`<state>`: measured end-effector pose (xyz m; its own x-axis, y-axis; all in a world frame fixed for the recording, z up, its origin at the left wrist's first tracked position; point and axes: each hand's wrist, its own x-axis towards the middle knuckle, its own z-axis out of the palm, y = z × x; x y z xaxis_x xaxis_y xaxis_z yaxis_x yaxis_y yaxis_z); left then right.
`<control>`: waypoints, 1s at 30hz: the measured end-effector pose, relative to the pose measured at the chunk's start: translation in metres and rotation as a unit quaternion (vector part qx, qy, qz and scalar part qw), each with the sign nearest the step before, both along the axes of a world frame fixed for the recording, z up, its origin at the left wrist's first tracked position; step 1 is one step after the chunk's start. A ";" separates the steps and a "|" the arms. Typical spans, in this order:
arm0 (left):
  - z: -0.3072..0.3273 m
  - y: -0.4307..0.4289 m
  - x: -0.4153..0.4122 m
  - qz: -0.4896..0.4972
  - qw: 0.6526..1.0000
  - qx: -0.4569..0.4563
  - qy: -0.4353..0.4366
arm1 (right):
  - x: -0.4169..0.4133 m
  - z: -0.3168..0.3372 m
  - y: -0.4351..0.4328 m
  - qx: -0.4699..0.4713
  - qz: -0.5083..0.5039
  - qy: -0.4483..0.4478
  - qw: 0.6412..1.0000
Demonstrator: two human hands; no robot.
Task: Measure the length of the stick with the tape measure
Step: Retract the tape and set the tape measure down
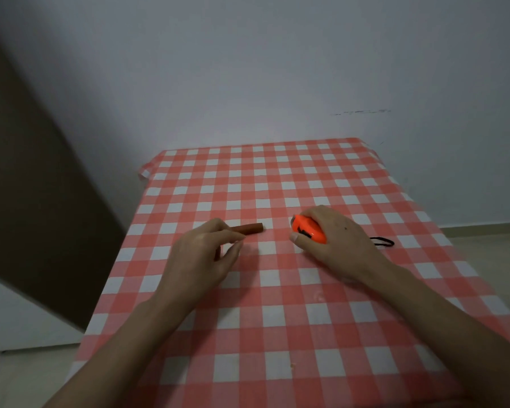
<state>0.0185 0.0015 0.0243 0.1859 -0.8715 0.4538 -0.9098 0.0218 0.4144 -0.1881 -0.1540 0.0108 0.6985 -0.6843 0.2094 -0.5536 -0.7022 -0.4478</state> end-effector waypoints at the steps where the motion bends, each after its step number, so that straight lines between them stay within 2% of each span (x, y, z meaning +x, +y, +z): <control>1: -0.001 0.000 0.000 0.000 1.000 0.009 0.000 | -0.001 -0.001 -0.002 -0.002 -0.005 0.002 1.000; 15: -0.014 -0.004 -0.004 -0.015 0.997 0.082 0.000 | 0.003 -0.013 -0.011 -0.052 -0.063 0.035 0.996; 30: -0.013 -0.004 -0.007 -0.020 0.994 0.104 0.013 | 0.009 -0.012 -0.007 -0.111 -0.099 -0.006 0.989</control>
